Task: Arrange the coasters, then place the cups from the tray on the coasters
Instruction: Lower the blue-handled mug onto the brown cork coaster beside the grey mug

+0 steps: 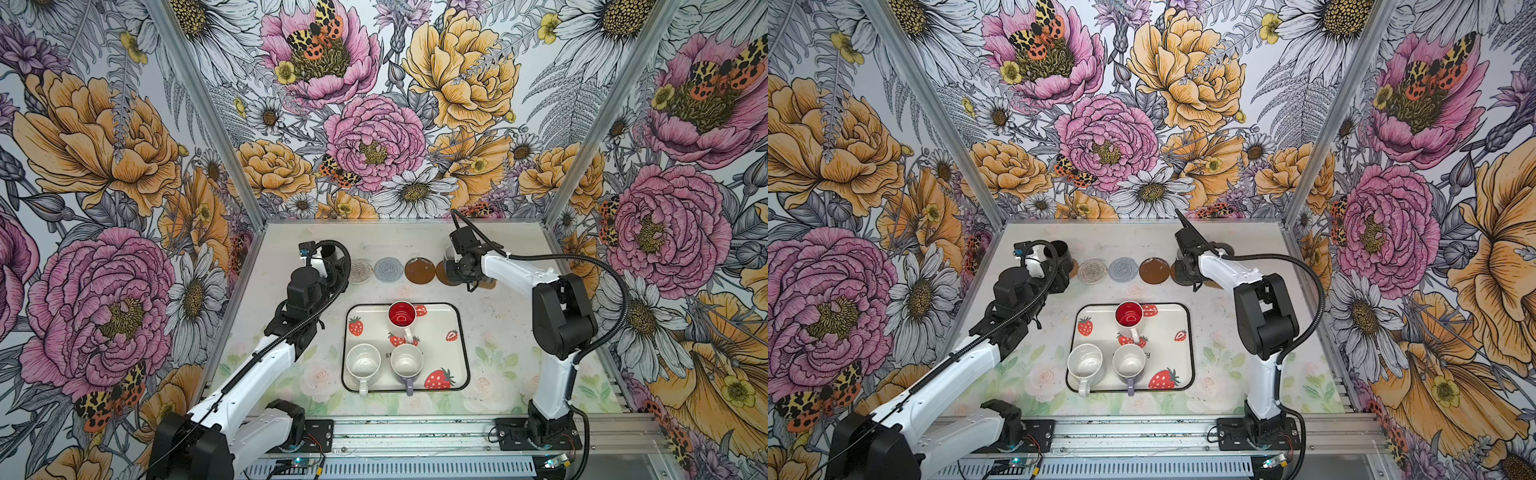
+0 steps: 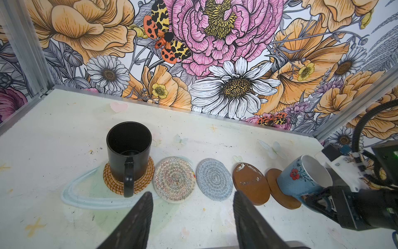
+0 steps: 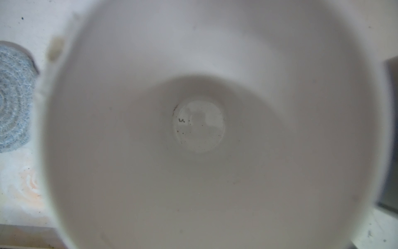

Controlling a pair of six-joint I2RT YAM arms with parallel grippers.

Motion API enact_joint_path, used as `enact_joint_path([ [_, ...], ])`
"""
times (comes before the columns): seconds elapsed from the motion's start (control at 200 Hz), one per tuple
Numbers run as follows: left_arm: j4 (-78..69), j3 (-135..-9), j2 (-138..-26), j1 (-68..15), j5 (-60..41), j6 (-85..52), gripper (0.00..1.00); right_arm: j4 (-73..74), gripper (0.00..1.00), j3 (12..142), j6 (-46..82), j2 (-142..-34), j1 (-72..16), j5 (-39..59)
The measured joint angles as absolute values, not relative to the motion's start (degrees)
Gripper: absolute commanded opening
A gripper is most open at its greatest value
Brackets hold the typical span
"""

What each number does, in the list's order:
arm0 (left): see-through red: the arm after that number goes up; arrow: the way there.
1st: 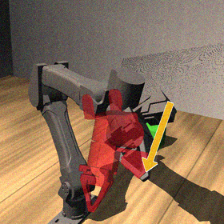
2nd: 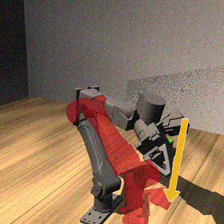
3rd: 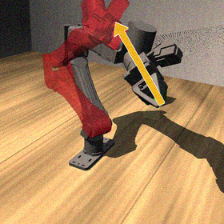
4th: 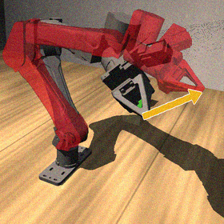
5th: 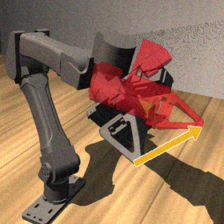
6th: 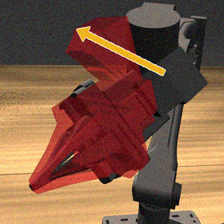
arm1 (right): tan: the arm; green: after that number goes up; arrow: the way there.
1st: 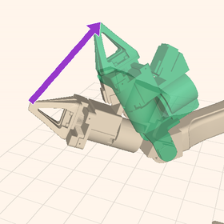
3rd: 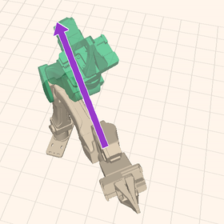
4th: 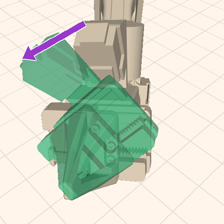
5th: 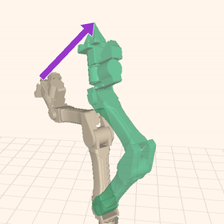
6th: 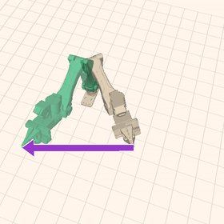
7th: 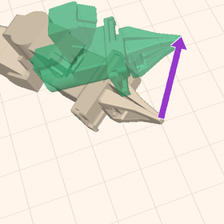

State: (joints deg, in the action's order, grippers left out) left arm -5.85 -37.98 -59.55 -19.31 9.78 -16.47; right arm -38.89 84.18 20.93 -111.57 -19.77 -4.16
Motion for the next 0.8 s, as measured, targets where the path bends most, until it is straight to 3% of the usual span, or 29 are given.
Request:
enact_joint_path([
  [0.801,-5.8,-38.0,-59.5,-19.3,9.8,-16.3,0.61,-38.2,0.34,84.2,21.4,-111.6,-19.4,-2.2],
])
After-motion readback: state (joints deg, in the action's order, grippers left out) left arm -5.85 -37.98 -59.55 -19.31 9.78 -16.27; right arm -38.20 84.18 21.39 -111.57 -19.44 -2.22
